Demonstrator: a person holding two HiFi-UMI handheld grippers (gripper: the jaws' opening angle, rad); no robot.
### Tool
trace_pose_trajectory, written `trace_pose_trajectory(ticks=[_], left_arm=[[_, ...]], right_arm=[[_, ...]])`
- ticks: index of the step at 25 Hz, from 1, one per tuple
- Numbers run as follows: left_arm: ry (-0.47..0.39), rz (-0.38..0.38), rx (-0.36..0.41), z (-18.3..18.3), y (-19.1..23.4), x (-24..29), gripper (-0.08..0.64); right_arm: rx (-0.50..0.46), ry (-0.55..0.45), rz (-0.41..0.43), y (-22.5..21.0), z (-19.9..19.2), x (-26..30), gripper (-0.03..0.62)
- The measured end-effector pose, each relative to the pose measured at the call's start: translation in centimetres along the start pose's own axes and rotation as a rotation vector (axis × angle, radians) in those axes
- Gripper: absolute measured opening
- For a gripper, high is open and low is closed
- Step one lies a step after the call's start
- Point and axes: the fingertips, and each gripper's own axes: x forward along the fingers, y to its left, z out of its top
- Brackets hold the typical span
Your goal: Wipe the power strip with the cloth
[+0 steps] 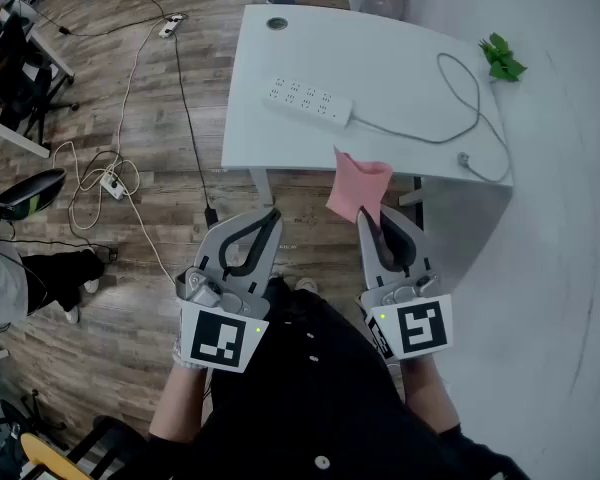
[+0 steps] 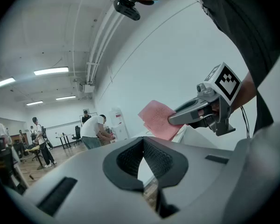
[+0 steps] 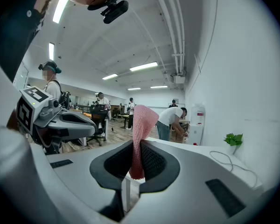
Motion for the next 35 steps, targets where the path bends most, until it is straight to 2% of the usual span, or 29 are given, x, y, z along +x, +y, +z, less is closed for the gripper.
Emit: trace_pose_trajectory(ticks=[13,35], left_arm=[[-0.023,-0.001,-0.031,0.5,0.9,-0.5,0.014],[-0.047,-0.031,-0.040,-1.3,4.4,-3.2,0.014]], right_arm=[[0.001,0.008,-0.005,0.6,0.3,0.2,0.061],[-0.022,0.001,-0.085,3.8,1.6,1.1,0.061]])
